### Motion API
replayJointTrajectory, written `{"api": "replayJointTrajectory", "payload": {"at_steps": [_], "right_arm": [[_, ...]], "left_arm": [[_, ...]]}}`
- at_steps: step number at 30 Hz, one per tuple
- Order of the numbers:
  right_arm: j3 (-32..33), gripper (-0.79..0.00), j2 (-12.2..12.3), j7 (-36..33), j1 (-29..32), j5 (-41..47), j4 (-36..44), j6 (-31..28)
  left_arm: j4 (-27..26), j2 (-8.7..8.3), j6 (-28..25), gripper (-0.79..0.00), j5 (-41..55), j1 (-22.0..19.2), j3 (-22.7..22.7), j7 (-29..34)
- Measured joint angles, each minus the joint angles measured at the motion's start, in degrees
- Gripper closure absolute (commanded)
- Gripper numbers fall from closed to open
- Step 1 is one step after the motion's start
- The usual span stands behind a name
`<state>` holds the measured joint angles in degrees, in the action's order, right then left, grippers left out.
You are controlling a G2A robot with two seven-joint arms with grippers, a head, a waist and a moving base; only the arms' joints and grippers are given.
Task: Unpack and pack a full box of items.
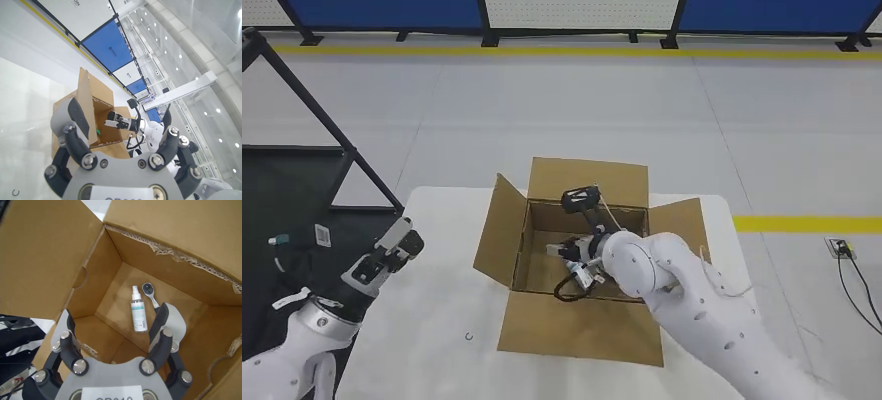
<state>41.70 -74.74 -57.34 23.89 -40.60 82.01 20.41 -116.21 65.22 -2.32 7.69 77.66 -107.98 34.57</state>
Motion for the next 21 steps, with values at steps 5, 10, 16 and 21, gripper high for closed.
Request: {"api": "replayJointTrajectory", "payload": {"at_steps": [5,10,16,21], "right_arm": [[-4.1,-0.785,-2.4,-6.5,-6.3,1.3,-11.5,-3.7],[-4.8,-0.785,-3.6,-7.4,-8.1,4.2,-16.1,-4.1],[-4.7,-0.785,-3.6,-7.4,-8.0,4.0,-15.9,-4.1],[-4.7,-0.785,-3.6,-7.4,-8.0,4.0,-15.9,-4.1]], "left_arm": [[0.5,-0.17,0.3,-0.785,2.6,1.6,-3.0,-0.5],[0.5,-0.33,0.3,-0.785,3.1,2.2,-3.5,0.0],[0.5,-0.33,0.3,-0.785,3.0,2.2,-3.5,0.0],[0.5,-0.33,0.3,-0.785,3.0,2.2,-3.5,0.0]]}}
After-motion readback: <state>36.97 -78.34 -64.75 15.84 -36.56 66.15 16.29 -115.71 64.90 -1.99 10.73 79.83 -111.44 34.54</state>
